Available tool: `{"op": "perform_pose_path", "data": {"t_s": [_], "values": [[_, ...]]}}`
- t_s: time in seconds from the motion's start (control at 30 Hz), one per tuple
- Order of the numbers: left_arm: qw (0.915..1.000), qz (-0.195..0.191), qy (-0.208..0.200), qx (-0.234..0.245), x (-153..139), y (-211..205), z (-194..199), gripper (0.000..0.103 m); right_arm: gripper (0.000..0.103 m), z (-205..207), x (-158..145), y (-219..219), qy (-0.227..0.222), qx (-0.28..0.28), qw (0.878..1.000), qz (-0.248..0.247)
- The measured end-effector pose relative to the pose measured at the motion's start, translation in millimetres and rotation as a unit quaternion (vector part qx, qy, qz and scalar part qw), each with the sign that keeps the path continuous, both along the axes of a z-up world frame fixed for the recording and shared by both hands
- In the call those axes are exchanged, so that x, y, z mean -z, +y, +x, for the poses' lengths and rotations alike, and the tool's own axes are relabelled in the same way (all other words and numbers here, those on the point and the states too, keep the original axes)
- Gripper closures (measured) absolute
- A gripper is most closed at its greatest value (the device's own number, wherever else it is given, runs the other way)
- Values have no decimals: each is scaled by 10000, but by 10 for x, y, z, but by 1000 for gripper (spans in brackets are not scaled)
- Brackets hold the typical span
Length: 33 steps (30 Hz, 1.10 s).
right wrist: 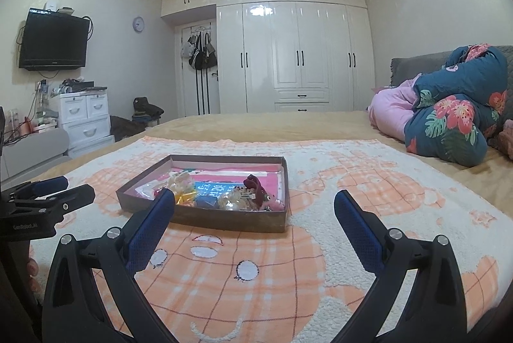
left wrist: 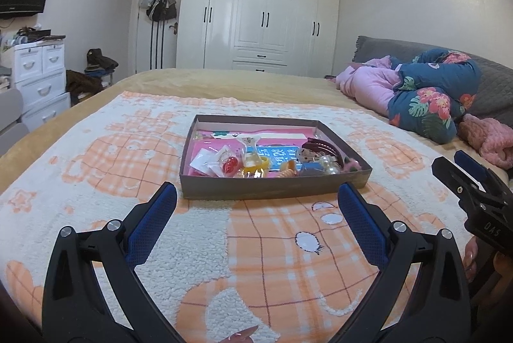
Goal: Organize jewelry
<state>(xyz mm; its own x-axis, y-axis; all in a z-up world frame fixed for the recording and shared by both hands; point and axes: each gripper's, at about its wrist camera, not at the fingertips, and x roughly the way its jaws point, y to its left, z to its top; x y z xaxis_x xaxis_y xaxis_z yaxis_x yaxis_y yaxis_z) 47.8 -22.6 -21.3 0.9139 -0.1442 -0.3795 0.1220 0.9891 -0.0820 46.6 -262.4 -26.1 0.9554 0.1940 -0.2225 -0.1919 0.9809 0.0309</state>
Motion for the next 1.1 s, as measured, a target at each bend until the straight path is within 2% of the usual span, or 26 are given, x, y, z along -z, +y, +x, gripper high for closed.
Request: {"op": "perform_pose_path", "data": {"t_s": [1.1], "values": [[9998,31,70,-157,24,28,20,11,6,-11,16,41,35,-15,10000,-48]]}}
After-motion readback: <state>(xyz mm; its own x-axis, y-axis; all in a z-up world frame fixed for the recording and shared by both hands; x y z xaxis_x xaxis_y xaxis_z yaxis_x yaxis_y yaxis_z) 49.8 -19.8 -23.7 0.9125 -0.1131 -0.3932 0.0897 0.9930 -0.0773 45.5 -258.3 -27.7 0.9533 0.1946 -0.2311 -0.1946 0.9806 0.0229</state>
